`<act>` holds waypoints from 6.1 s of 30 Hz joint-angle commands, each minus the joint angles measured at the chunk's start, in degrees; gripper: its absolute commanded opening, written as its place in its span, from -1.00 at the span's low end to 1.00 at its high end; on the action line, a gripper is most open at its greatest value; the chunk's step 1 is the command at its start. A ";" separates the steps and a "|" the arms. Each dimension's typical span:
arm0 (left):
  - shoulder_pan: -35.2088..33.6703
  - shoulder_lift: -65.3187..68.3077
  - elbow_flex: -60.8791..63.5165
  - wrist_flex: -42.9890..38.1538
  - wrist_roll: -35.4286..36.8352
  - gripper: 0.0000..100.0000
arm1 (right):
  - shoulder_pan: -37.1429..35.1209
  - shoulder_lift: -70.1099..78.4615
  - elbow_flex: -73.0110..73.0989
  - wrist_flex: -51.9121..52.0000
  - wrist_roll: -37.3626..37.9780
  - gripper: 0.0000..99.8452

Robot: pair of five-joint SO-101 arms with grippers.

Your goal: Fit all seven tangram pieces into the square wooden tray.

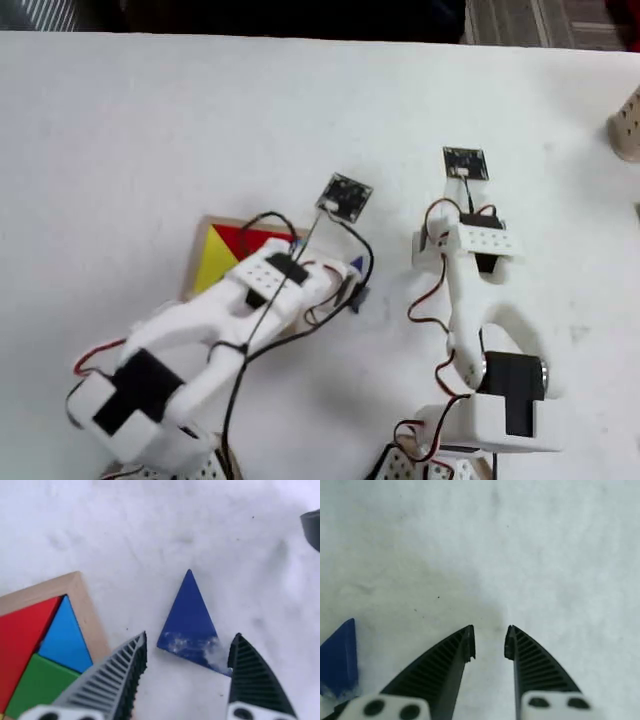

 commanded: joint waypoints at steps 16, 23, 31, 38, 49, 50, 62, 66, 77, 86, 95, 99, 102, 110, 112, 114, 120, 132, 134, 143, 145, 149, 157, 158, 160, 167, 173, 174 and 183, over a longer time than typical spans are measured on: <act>1.01 12.26 -17.23 13.45 7.91 -0.74 | 0.13 -1.19 -2.37 0.13 0.53 -0.79; 1.10 12.18 -17.14 13.45 4.92 -0.75 | 0.13 -1.19 -2.37 0.13 0.53 -0.79; 2.33 12.09 -17.14 13.54 4.57 -0.94 | 0.13 -1.36 -2.37 0.13 0.53 -0.79; 1.98 12.09 -17.14 13.54 4.57 -0.96 | 0.13 -1.36 -2.37 0.13 0.53 -0.79; 1.10 1.89 -16.62 21.27 4.66 -0.44 | 0.13 -1.54 -2.37 0.13 0.62 -0.79; 0.84 1.27 -16.62 21.45 4.66 -0.44 | 0.13 -1.54 -2.37 0.13 0.62 -0.79; -0.31 1.36 -11.96 7.74 5.89 -0.46 | 3.38 -1.71 -4.84 2.77 0.35 -0.79; 0.13 6.02 -13.89 5.89 9.93 -0.45 | 3.38 -1.54 -4.92 2.86 -1.05 -0.79; 2.33 16.04 -24.62 15.56 13.71 -0.46 | 2.86 -1.19 -5.01 2.59 -0.97 -0.79; 5.05 16.48 -25.14 15.47 13.71 -0.48 | 2.68 -1.19 -4.92 2.59 -0.97 -0.79; 5.49 16.66 -25.23 14.07 8.88 -0.74 | 2.68 -1.19 -4.92 2.59 -0.97 -0.79; 6.29 16.66 -25.14 14.15 7.56 -0.84 | 2.68 -1.19 -4.92 2.59 -0.97 -0.79; 6.64 16.40 -25.05 14.33 6.15 -0.97 | 2.68 -1.19 -4.92 2.51 -0.97 -0.79; 5.85 16.13 -25.85 17.85 5.71 -0.96 | 2.68 -1.19 -4.92 2.51 -0.97 -0.79; 3.65 15.25 -27.34 22.24 3.43 -0.96 | 2.68 -1.19 -4.92 2.51 -1.14 -0.79; 1.01 13.49 -28.48 26.46 -1.58 -0.96 | 2.77 -1.19 -5.01 2.51 -1.41 -0.79; -5.58 5.49 -28.13 31.74 -8.18 -0.96 | 3.03 -1.80 -5.27 3.30 -1.58 -0.79; -20.79 -4.88 -24.44 33.93 -15.47 -0.93 | -5.14 -6.02 -10.81 14.99 -14.77 -0.76; -22.73 -7.60 -21.45 32.09 -18.11 -0.93 | -6.81 -5.76 -10.81 14.73 -16.79 -0.65; -30.37 -15.25 -4.13 16.26 -18.11 -0.84 | -14.81 -0.75 -10.55 12.26 -26.37 -0.37; -31.87 -15.25 -3.96 15.12 -17.41 -0.77 | -17.10 1.63 -10.73 10.95 -27.78 -0.37; -34.33 -14.29 -4.48 12.75 -13.19 -0.70 | -20.26 5.41 -10.81 8.31 -28.40 -0.37; -35.38 -12.00 -4.48 9.49 -13.27 -0.69 | -22.90 6.37 -11.69 7.78 -28.40 -0.37; -35.38 -12.00 -4.48 9.49 -13.27 -0.69 | -23.08 6.37 -11.60 7.16 -28.40 -0.37; -35.38 -11.91 -4.48 9.49 -13.27 -0.69 | -23.43 6.37 -11.60 6.90 -28.84 -0.37; -35.38 -11.91 -4.48 9.49 -13.27 -0.69 | -23.16 9.45 -11.16 5.85 -31.56 -0.37; -35.38 -11.91 -4.48 9.49 -13.27 -0.69 | -23.25 10.95 -12.31 5.76 -31.65 -0.39; -35.38 -11.91 -4.48 9.49 -13.27 -0.69 | -23.25 10.95 -12.31 5.76 -31.65 -0.43; -35.30 -11.91 -4.48 9.49 -13.27 -0.69 | -22.20 11.03 -12.31 5.76 -31.12 -0.77</act>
